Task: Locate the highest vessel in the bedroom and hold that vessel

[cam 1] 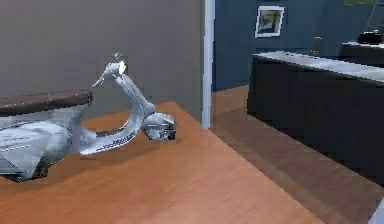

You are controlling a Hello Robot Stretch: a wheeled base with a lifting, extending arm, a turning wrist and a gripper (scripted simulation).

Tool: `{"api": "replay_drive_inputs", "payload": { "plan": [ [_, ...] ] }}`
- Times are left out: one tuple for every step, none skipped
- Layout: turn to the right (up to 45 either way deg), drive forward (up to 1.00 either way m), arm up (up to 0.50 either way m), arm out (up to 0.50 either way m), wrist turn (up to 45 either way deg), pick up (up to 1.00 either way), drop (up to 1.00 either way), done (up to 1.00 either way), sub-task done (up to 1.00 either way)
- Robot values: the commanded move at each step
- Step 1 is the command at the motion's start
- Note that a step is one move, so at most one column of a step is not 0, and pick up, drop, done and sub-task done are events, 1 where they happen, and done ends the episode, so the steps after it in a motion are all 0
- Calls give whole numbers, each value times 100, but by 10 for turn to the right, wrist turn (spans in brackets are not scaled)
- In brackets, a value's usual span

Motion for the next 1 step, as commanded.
{"api": "replay_drive_inputs", "payload": {
  "plan": [
    [-450,0,0,0,0,0,0,0,0]
  ]
}}
